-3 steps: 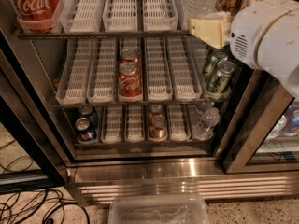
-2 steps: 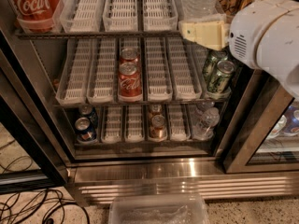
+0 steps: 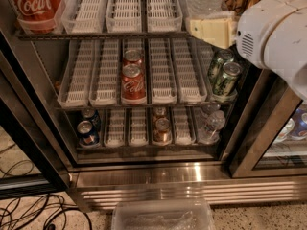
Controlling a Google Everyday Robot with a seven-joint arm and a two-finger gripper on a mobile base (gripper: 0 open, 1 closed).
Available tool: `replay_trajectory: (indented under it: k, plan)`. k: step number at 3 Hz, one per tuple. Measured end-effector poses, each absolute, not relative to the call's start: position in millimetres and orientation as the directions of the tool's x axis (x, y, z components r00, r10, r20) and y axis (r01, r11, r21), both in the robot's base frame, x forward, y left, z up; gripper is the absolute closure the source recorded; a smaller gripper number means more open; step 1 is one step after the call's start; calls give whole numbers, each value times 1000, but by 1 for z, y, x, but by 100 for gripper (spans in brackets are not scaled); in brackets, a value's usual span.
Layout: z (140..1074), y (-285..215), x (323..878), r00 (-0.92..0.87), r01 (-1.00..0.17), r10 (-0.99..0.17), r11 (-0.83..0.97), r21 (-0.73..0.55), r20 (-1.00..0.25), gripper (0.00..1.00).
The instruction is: Pick water bottle from top shelf of fridge
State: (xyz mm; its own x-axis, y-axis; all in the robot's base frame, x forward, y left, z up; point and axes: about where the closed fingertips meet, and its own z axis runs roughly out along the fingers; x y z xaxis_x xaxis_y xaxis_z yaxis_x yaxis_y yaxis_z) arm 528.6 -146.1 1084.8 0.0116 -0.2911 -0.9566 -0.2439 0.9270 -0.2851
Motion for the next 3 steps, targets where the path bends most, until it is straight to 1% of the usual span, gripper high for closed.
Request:
replay_trajectory:
  k: [1, 2, 3]
  plan:
    - [1084, -145, 531, 15, -236, -286, 930, -281, -958, 18]
    - [1077, -142, 535, 7, -242, -276, 932, -270, -961, 32]
    - [1067, -139, 539, -6, -252, -262, 935, -252, -965, 39]
